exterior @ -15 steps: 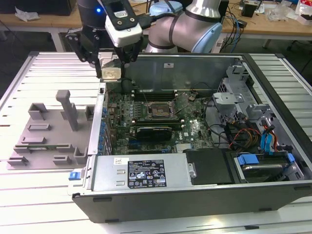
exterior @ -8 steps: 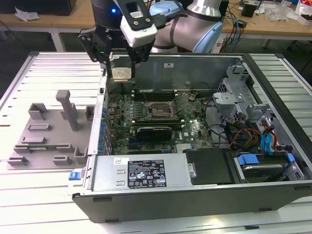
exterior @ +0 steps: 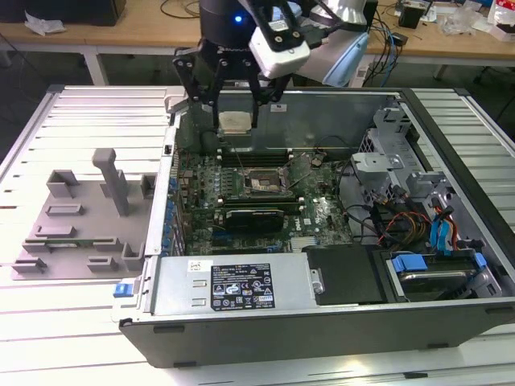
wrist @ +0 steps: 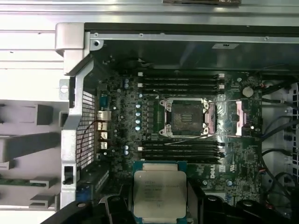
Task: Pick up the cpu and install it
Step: 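Pick up the cpu and move it towards the insertion slot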
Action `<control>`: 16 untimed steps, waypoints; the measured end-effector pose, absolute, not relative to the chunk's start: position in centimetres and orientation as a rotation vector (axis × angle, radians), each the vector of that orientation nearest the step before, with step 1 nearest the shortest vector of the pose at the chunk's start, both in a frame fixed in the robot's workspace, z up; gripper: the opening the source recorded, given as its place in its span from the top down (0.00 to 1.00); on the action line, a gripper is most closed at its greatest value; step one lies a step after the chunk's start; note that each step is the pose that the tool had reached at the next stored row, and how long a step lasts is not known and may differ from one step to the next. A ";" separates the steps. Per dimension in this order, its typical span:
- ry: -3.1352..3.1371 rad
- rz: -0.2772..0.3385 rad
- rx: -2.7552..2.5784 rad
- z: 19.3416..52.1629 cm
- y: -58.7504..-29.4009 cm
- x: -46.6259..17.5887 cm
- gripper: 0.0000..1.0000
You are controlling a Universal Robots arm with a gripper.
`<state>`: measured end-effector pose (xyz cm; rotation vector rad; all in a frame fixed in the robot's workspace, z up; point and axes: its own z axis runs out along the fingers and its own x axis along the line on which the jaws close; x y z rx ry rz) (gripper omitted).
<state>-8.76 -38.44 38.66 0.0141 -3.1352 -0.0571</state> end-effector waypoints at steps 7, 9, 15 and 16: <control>-3.135 -0.057 0.015 38.7 -38.4 -5.4 0.45; -3.135 -0.057 0.014 38.7 -38.4 -5.1 0.45; -3.135 -0.057 0.014 37.9 -38.2 -4.8 0.45; -3.135 -0.057 0.014 37.6 -38.0 -4.8 0.45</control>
